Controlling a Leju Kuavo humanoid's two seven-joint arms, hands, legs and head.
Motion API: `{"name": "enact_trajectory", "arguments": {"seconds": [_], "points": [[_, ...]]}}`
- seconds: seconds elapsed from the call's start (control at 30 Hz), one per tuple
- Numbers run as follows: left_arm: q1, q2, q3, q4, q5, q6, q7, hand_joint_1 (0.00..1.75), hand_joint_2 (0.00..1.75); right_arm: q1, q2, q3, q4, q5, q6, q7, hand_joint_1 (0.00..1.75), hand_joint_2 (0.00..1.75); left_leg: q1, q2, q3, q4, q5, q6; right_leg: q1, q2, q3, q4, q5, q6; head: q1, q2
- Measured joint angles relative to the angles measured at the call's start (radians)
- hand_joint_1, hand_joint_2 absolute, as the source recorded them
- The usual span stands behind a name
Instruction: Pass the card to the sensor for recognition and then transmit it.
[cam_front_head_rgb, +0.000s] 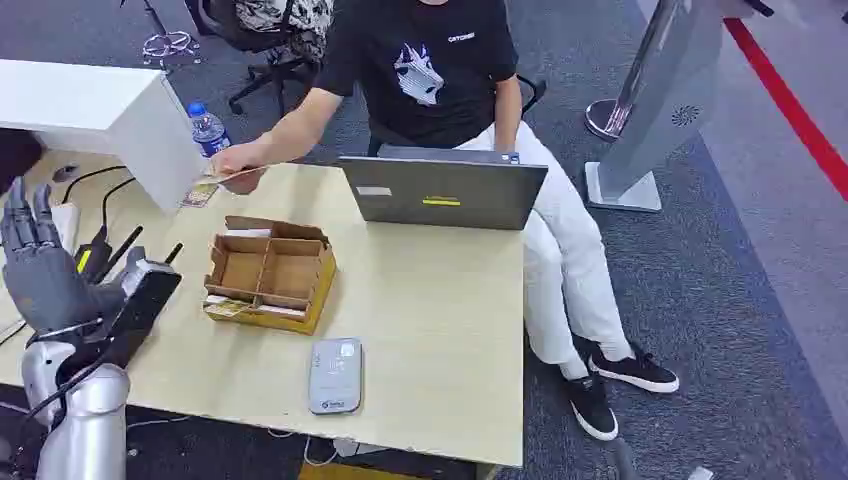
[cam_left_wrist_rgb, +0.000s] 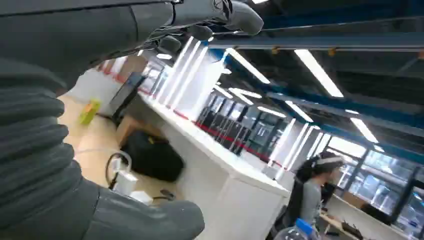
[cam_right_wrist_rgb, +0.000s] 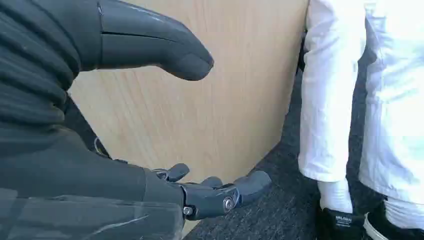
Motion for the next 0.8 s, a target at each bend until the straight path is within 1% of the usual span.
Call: {"name": "enact_trajectory", "arguments": {"seconds": [0.07, 0.4, 0.53, 0.57, 0.6, 0.67, 0.8], "points": [[-0.016, 0.024, -0.047, 0.016, -0.066, 0.009, 0.022, 0.00, 1.75, -0.001, 0.001, -0.001, 0.000, 0.003, 0.000, -0.004, 0.00, 1.75, 0.000, 0.000, 0.000, 0.000, 0.000, 0.000, 0.000, 0.000, -0.001, 0.000, 0.001, -0.001, 0.000, 0.000], [-0.098, 0.134, -0.267, 0.128, -0.329, 0.043, 0.112, 0.00, 1.75, -0.007, 0.002, -0.014, 0.001, 0.027, -0.011, -0.022, 0.00, 1.75, 0.000, 0.000, -0.002, 0.000, 0.000, -0.001, 0.000, 0.000, -0.002, 0.001, 0.001, -0.002, 0.000, 0.000], [-0.118, 0.169, -0.335, 0.178, -0.424, 0.061, 0.141, 0.00, 1.75, -0.010, 0.002, -0.014, 0.001, 0.051, -0.023, -0.036, 0.00, 1.75, 0.000, 0.000, -0.002, 0.000, 0.000, -0.001, 0.000, 0.000, -0.002, 0.001, 0.001, -0.002, 0.000, 0.000], [-0.120, 0.176, -0.347, 0.188, -0.444, 0.070, 0.146, 0.94, 1.75, -0.011, 0.002, -0.014, 0.001, 0.059, -0.031, -0.042, 0.00, 1.75, 0.000, 0.000, -0.002, 0.000, 0.000, -0.001, 0.000, 0.000, -0.002, 0.001, 0.001, -0.002, 0.000, 0.000], [-0.120, 0.183, -0.360, 0.197, -0.467, 0.080, 0.151, 1.75, 1.75, -0.011, 0.002, -0.014, 0.001, 0.071, -0.041, -0.049, 0.00, 1.75, 0.000, 0.000, -0.002, 0.000, 0.001, -0.001, 0.000, 0.000, -0.002, 0.001, 0.001, -0.002, 0.000, 0.000], [-0.121, 0.192, -0.377, 0.208, -0.490, 0.098, 0.152, 1.75, 1.75, -0.011, 0.002, -0.014, 0.001, 0.083, -0.054, -0.056, 0.00, 1.75, 0.000, 0.000, -0.002, 0.000, 0.001, -0.001, 0.000, 0.000, -0.003, 0.001, 0.001, -0.002, 0.000, 0.000], [-0.120, 0.201, -0.396, 0.228, -0.494, 0.129, 0.143, 1.75, 1.75, -0.011, 0.002, -0.014, 0.002, 0.095, -0.072, -0.064, 0.00, 1.75, 0.000, 0.000, -0.003, 0.000, 0.001, -0.001, 0.000, 0.000, -0.003, 0.001, 0.001, -0.002, 0.000, 0.000]]}}
